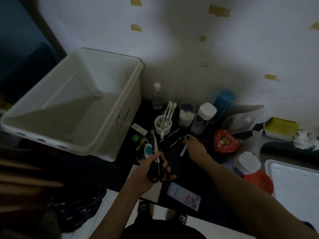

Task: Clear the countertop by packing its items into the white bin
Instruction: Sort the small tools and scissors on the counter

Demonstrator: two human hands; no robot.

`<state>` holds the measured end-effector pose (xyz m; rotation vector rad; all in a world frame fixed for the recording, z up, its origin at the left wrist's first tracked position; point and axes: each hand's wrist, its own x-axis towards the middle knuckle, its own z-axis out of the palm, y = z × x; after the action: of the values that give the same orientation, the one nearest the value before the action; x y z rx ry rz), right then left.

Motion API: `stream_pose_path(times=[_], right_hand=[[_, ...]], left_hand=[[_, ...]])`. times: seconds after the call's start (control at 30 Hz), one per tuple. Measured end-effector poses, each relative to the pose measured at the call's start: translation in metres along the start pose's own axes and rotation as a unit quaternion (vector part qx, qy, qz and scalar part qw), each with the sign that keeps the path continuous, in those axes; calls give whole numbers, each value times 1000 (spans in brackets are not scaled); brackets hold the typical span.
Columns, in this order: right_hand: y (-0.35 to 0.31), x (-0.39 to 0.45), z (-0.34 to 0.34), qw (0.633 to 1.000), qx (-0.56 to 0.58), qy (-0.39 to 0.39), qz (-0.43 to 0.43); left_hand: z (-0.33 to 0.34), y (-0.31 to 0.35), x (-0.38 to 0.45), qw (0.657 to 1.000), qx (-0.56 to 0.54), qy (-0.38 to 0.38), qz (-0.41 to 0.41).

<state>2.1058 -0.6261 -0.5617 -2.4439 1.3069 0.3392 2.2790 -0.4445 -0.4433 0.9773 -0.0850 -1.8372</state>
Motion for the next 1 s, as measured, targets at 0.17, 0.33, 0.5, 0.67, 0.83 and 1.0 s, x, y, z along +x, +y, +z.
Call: stream_pose_path(times=[0.17,0.33,0.5,0.67,0.83,1.0], right_hand=[[3,9,4,996,-84,9,-18],[5,8,2,994,-88,58,-12],[-13,-26,-44,946,201,251,36],[-53,-84,-106,828,540,151,13],[-69,-96,-90,839,535,93,33],[-65,-109,-77,855,487,169,51]], left_hand=[[-3,4,-3,1000,15,9,10],[-4,5,2,999,24,19,37],[1,8,9,998,38,6,45],[6,5,20,998,55,-14,15],[18,-5,27,994,101,-31,-6],[21,-13,32,993,112,-46,6]])
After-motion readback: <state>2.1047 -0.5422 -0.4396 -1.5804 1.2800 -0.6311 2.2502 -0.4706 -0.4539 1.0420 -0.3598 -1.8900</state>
